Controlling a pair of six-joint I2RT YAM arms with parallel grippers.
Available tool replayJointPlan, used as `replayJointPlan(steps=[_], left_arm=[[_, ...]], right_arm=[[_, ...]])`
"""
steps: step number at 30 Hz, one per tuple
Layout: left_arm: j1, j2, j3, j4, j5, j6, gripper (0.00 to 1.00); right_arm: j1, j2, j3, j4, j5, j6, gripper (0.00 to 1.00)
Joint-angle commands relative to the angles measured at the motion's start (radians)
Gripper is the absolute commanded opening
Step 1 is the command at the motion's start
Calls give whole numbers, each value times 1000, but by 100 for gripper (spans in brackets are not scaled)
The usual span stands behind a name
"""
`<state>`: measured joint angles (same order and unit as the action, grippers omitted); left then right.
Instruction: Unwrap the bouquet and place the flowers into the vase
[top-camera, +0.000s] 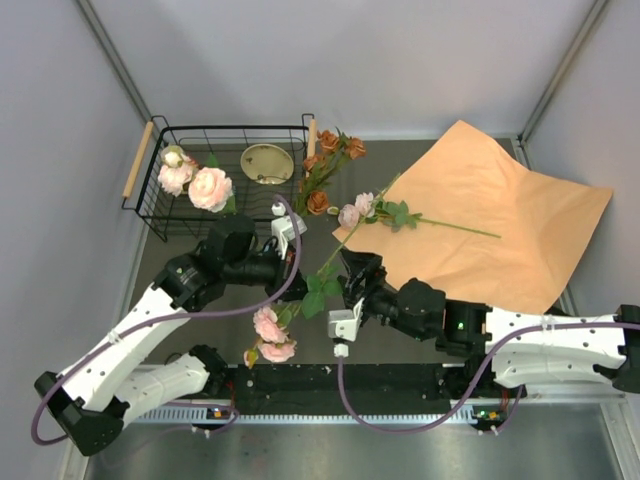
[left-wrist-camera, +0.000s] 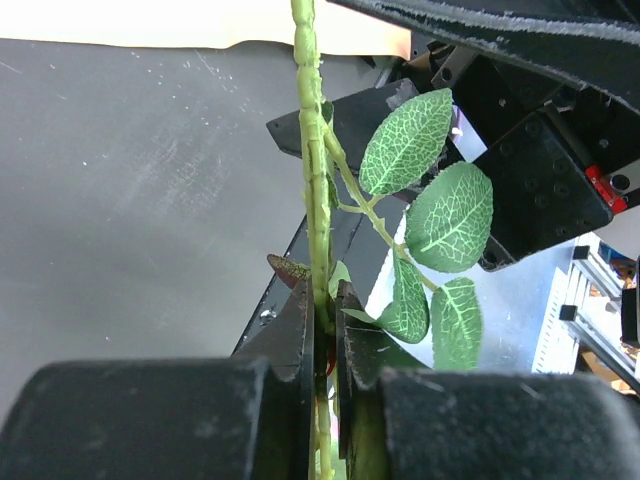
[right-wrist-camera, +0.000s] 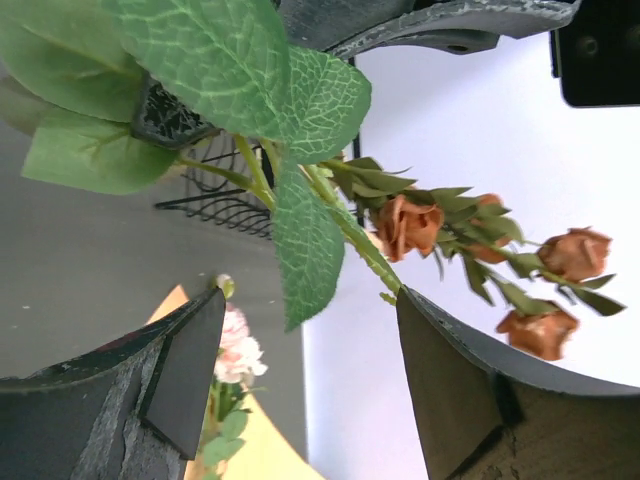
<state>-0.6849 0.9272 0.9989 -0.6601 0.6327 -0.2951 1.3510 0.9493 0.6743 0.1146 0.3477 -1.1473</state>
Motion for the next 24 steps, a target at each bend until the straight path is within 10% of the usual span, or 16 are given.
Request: replayJointPlan(steps=[1,13,18,20,24], left_arm=[[4,-31,21,-7,32,34,0],[4,-19,24,-13,101,51,0],[4,-14,50,-52,32,71,0],[7,-43,70,-68,-25,62,13],[16,-160,113,-36,-200,48,56]], right_arm=[[14,-26,33,77,-7,-189,68],[14,100,77,132,-19,-328,61],[34,131,94,165,42,-352,26],[39,138,157,107,98,-237,0],[37,57,153,-32,53,-28,0]])
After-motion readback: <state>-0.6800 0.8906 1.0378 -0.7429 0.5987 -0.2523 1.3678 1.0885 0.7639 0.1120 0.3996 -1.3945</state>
